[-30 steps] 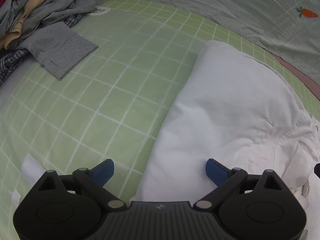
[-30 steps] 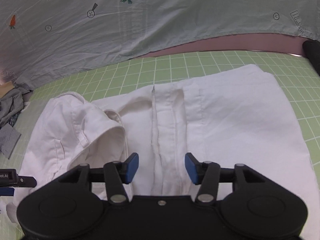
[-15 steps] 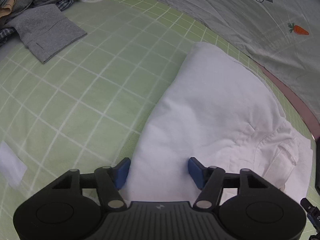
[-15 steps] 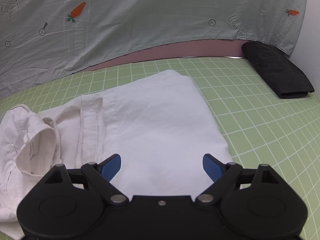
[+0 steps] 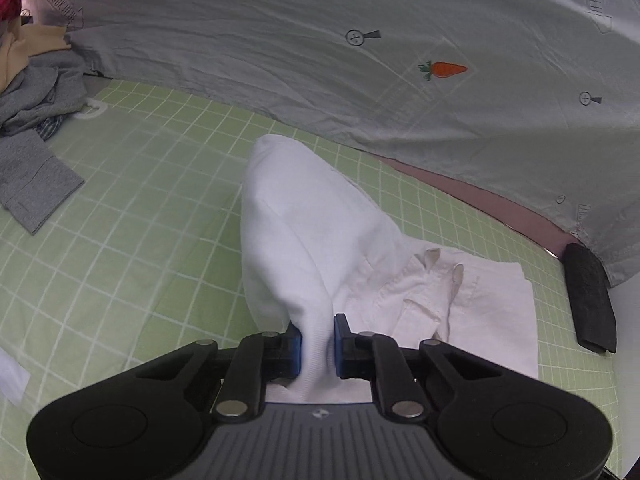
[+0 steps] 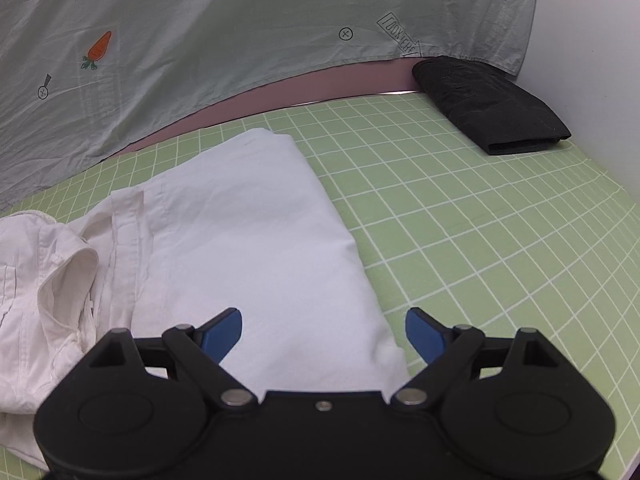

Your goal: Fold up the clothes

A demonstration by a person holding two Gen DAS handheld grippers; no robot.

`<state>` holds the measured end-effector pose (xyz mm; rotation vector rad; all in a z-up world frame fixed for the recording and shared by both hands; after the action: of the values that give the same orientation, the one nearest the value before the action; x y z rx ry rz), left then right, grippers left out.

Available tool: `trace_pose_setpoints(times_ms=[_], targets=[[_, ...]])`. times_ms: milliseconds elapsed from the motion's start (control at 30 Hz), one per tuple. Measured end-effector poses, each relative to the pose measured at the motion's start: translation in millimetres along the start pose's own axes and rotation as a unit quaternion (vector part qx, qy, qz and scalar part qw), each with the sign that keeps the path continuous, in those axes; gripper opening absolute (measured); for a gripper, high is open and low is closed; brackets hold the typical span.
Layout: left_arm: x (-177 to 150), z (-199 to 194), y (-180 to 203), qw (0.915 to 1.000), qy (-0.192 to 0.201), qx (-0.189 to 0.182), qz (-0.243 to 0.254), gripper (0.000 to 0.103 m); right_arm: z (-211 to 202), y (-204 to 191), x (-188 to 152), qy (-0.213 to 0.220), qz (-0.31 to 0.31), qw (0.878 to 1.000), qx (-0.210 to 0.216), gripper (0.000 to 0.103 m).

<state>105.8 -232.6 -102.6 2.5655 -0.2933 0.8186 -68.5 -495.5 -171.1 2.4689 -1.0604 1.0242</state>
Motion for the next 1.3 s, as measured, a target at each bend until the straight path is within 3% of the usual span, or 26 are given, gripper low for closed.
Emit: trace_pose_setpoints(times_ms=[233, 400, 600, 900, 933, 1000, 1067, 1133, 1200, 1300], targets=[[-42, 9, 115, 0.997, -0.006, -0.05, 0.058, 0.014, -4, 62, -2, -0.004, 0.016, 1.0, 0.005, 0.089], [-92, 52, 166, 0.9954, -0.058, -0.061, 0.046, 0.014, 6, 109, 2, -0.011, 0.019, 1.0, 0.013, 0.089], [-139, 118, 178, 0.99, -0.137, -0.033, -0.005, 0.014, 26, 157, 11, -0.021, 0.022, 0.999, 0.016, 0.089], [-136, 122, 179, 0.9889, -0.148, -0.016, 0.002, 0.016, 58, 173, 23, -0.04, 0.041, 0.998, 0.03, 0.089], [-134, 120, 179, 0.9889, -0.147, -0.018, 0.006, 0.018, 58, 170, 24, -0.041, 0.041, 0.998, 0.035, 0.089], [-128, 111, 180, 0.9884, -0.148, -0.037, 0.001, 0.035, 56, 160, 25, -0.042, 0.037, 0.997, 0.048, 0.089], [-121, 97, 183, 0.9857, -0.146, -0.079, -0.027, 0.058, 51, 148, 28, -0.042, 0.035, 0.996, 0.064, 0.089], [-112, 82, 185, 0.9833, -0.137, -0.112, -0.044, 0.063, 45, 134, 34, -0.037, 0.036, 0.995, 0.08, 0.089], [-101, 68, 181, 0.988, -0.113, -0.103, -0.022, 0.066, 40, 118, 42, -0.028, 0.038, 0.994, 0.096, 0.089], [-82, 55, 154, 0.9952, -0.078, -0.059, 0.005, 0.067, 35, 90, 52, -0.016, 0.045, 0.991, 0.125, 0.089]])
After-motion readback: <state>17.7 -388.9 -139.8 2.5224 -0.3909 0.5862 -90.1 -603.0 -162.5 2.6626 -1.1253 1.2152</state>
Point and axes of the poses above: each gripper's, at about its wrist camera, not at the fingertips, and z roughly the way its jaws point, y to its right, x to its top, the point moved 8 cm from there along z, roughly the way its jaws point, and after that the axes turned 3 degrees about y, right-handed, at the moved point
